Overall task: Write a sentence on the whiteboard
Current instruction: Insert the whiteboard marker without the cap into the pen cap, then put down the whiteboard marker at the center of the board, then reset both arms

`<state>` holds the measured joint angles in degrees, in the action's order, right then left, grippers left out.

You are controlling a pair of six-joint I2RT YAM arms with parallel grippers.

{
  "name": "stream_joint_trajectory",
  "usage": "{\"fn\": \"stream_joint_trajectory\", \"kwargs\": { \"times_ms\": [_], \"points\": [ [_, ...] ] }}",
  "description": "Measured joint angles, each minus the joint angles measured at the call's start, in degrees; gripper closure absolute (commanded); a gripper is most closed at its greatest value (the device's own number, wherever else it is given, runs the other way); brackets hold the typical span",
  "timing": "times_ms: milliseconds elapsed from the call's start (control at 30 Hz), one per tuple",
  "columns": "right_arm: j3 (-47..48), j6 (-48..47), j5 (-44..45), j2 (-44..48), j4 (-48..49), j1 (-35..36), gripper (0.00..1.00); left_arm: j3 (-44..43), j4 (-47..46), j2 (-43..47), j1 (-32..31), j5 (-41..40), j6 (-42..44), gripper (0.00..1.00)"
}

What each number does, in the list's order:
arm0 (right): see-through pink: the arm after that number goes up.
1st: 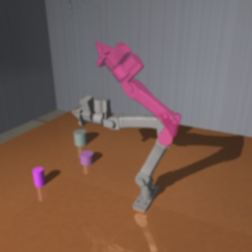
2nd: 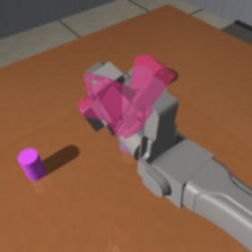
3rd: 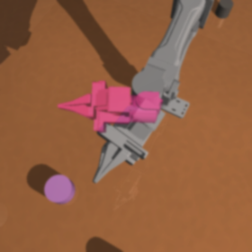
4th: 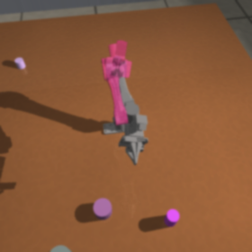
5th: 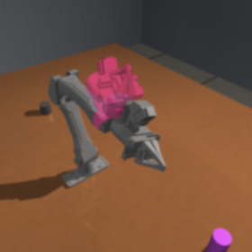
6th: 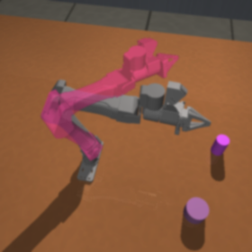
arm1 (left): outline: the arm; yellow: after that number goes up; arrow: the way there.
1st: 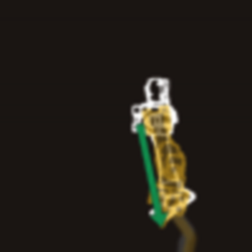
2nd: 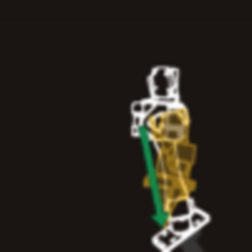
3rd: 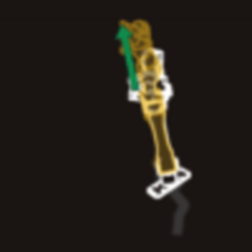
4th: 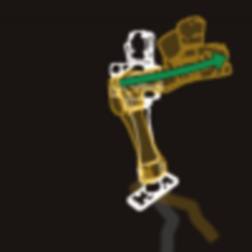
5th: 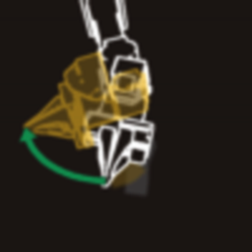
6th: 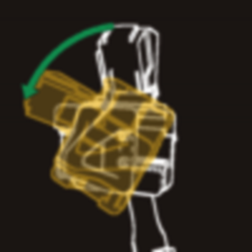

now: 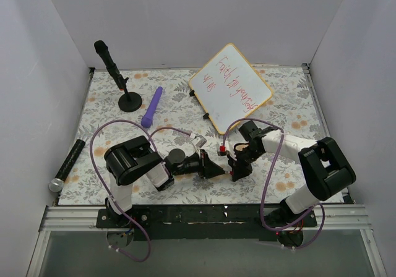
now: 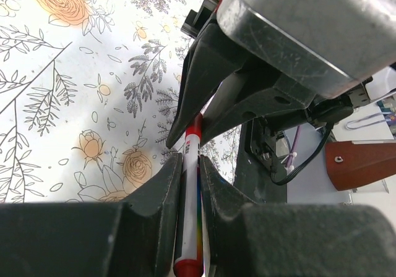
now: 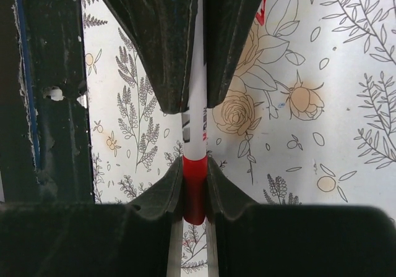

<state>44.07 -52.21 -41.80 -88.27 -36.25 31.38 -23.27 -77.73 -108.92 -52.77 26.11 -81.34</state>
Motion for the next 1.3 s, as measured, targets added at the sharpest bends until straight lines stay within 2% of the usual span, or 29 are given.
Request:
{"fn": "stream_joint_trajectory", "kwargs": {
  "times_ms": [67, 133, 233, 267, 367, 467, 500, 567, 600, 667, 700, 767, 800, 1067, 1200, 1300],
  "points": [
    [0.00, 0.46, 0.33, 0.17, 0.07, -0.15, 0.99, 0.04, -0.04, 0.04, -0.02, -0.44, 0.07, 0.98],
    [0.00, 1.09, 0.07, 0.17, 0.70, -0.70, 0.99, 0.44, 0.31, 0.92, -0.07, -1.75, 0.35, 0.79],
    [0.15, 2.38, -2.64, 0.33, 2.97, -1.57, 0.99, 2.84, 1.16, 4.94, 0.07, -4.85, 1.01, 0.65],
    [0.35, 3.06, -3.67, 0.48, 4.17, -1.46, 0.99, 4.20, 1.25, 7.15, 0.26, -5.84, 1.40, 0.46],
    [1.14, 4.79, -3.08, 1.25, 7.28, -1.62, 0.99, 8.26, 2.54, 15.50, 1.44, -7.52, 2.58, 0.36],
    [1.68, 6.64, 0.11, 1.66, 9.79, -2.19, 0.93, 9.92, 8.41, 26.60, 2.14, -9.14, 4.46, 0.27],
    [1.70, 6.99, 1.31, 1.66, 10.10, -2.23, 0.87, 9.90, 11.02, 30.58, 2.38, -9.66, 5.22, 0.26],
    [1.70, 7.61, 4.02, 1.66, 10.38, -2.49, 0.83, 9.57, 18.03, 38.05, 2.75, -11.13, 6.84, 0.22],
    [1.75, 7.89, 5.27, 1.66, 10.40, -2.54, 0.71, 9.35, 22.29, 41.72, 3.02, -12.20, 7.61, 0.19],
    [1.95, 8.24, 7.41, 1.66, 10.32, -2.54, 0.56, 8.07, 31.39, 47.89, 3.50, -14.38, 8.90, 0.15],
    [2.05, 8.41, 8.41, 1.66, 10.29, -2.54, 0.42, 6.93, 36.37, 50.86, 3.76, -15.52, 9.57, 0.11],
    [2.67, 8.22, 10.62, 1.66, 9.70, -2.54, 0.28, 3.50, 45.86, 55.47, 4.28, -17.40, 10.62, 0.02],
    [2.97, 8.59, 11.34, 1.77, 9.35, -2.54, 0.21, 1.57, 49.79, 57.18, 4.46, -18.23, 11.02, 0.02],
    [12.26, 6.97, 17.33, 7.85, 0.55, -5.01, 0.16, -11.89, 73.81, 65.26, 5.33, -23.98, 13.14, 0.02],
    [21.68, 8.37, 16.65, 16.44, -2.67, -14.47, 0.04, -18.88, 83.84, 67.28, 5.57, -28.02, 14.69, 0.02],
    [26.21, 12.66, 18.40, 24.06, -1.03, -21.29, 0.02, -23.47, 89.00, 68.46, 5.75, -30.01, 15.56, 0.02]
  ]
}}
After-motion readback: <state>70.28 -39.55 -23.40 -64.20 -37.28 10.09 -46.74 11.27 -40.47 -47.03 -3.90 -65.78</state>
